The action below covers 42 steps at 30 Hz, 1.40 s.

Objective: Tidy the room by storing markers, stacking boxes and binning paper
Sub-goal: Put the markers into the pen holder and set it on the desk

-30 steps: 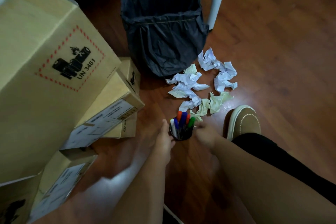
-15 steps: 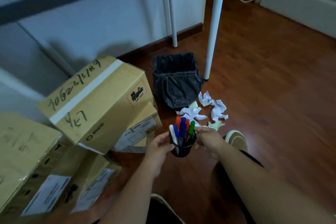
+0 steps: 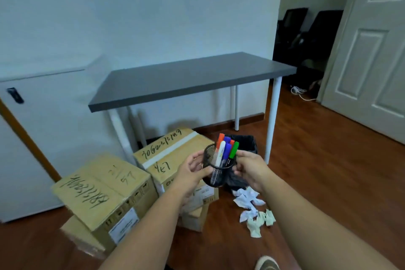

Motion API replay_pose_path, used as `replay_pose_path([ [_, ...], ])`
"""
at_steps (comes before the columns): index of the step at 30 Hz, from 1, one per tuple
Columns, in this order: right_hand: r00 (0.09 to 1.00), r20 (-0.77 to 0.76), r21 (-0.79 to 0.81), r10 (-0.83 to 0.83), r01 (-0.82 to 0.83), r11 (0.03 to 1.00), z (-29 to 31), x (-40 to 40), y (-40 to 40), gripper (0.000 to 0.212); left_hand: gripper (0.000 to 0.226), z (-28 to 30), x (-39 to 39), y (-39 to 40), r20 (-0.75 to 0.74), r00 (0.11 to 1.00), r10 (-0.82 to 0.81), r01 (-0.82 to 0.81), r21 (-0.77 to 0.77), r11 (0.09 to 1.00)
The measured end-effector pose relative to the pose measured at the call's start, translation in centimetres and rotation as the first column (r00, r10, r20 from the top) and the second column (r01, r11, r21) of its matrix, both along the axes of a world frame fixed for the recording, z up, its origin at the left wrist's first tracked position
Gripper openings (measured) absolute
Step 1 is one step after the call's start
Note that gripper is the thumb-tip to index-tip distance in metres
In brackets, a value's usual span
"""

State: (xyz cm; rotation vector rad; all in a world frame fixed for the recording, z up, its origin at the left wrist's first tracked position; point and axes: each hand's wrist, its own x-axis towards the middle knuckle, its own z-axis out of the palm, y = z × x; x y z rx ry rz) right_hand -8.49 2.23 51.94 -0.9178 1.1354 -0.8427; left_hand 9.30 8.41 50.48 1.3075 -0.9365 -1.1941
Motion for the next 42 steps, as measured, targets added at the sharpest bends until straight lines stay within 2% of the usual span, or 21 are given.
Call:
replay_pose_path([
  [5,0.991,0.084,-0.204,0.103,-0.084,0.975,6.8,3.0,2.4,0.044,0.048,6.4,2.4,3.3,0.013,0.998,0.059,-0.058,-0.085,0.995],
  [10,0.967,0.053,-0.403,0.248,-0.207,0.892,11.9,6.9,4.8,0.043,0.041,11.1,5.3,5.8,-0.033,0.981,0.192,-0.195,-0.192,0.962],
  [13,0.944,0.09,-0.462,0.319,-0.244,0.853,13.9,9.9,5.7,0.046,0.041,13.6,7.4,6.9,-0.084,0.96,0.266,-0.279,-0.23,0.932],
  [16,0.927,0.04,-0.485,0.373,-0.308,0.818,14.7,13.0,5.7,0.043,0.038,15.8,9.7,7.8,-0.11,0.938,0.33,-0.347,-0.248,0.904],
  [21,0.933,-0.013,-0.535,0.36,-0.31,0.786,16.4,18.9,5.1,0.038,0.044,17.4,14.9,8.2,-0.024,0.927,0.375,-0.367,-0.271,0.89],
  [28,0.913,0.069,-0.565,0.401,-0.296,0.77,17.9,29.6,2.1,0.022,0.069,18.4,24.1,6.5,0.064,0.905,0.421,-0.377,-0.34,0.862],
  [34,0.912,0.002,-0.594,0.411,-0.33,0.734,17.6,37.9,-0.5,0.032,0.078,18.2,31.7,4.0,0.134,0.872,0.47,-0.396,-0.37,0.84],
  [42,0.907,-0.117,-0.565,0.404,-0.395,0.724,16.3,40.5,-3.1,0.038,0.071,16.2,35.0,-0.1,0.228,0.857,0.461,-0.378,-0.329,0.865],
])
